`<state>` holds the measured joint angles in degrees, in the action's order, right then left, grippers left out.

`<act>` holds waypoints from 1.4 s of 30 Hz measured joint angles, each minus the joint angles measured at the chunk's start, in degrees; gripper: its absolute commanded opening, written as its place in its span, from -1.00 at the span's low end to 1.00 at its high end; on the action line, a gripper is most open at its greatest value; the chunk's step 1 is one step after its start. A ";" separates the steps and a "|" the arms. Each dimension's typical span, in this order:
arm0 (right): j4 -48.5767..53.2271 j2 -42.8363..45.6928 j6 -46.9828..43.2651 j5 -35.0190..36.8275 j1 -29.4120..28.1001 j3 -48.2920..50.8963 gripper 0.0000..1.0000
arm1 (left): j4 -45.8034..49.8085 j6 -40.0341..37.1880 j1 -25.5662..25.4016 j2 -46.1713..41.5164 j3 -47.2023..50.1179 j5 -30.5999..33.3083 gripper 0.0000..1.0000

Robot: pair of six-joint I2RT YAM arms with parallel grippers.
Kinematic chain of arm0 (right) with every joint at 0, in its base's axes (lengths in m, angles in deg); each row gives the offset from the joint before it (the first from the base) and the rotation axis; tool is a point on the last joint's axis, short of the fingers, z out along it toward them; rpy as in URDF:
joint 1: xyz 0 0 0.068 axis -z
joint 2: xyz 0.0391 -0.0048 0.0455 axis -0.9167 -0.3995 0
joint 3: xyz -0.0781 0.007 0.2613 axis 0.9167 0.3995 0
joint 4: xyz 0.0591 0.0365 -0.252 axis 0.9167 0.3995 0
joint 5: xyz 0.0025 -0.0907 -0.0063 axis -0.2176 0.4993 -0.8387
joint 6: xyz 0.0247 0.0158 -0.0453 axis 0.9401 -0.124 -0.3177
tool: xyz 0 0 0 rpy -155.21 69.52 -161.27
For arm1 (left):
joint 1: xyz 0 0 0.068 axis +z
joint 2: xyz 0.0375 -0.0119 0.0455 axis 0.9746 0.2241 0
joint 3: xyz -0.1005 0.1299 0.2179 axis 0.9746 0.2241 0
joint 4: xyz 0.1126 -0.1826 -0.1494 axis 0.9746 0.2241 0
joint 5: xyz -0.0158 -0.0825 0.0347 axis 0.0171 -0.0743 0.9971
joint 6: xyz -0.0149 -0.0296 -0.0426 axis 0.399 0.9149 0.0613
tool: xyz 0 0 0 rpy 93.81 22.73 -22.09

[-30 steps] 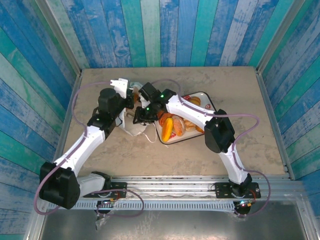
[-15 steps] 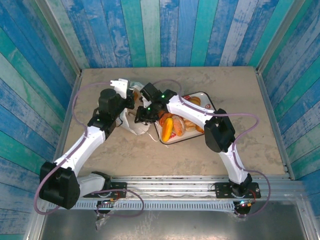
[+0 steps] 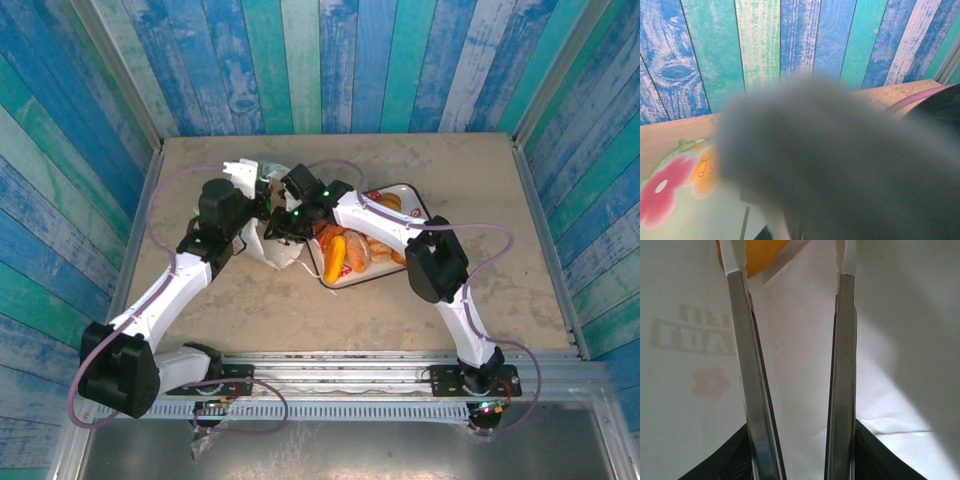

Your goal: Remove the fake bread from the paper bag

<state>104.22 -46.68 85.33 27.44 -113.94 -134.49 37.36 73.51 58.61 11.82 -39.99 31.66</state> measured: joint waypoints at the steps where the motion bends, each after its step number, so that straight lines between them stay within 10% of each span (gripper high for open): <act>1: -1.05 -0.39 0.44 -0.31 0.00 0.11 -0.11 | 0.13 0.04 0.00 0.07 0.00 -0.26 -0.99; 15: -9.66 -4.70 4.39 -4.11 -0.02 -0.96 -0.13 | 0.79 0.20 0.02 1.90 -0.07 -1.38 -1.00; 30: -12.50 -4.15 2.82 -4.26 -0.07 1.42 -0.95 | 2.91 -0.66 -0.04 2.80 -1.79 0.31 -1.00; 42: -11.65 3.52 1.53 -1.14 -0.07 9.38 -0.99 | 2.71 -2.12 -0.55 2.80 -2.64 5.03 -1.00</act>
<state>92.57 -43.16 86.86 26.30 -114.00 -125.11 40.07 71.39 58.07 14.62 -42.64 36.69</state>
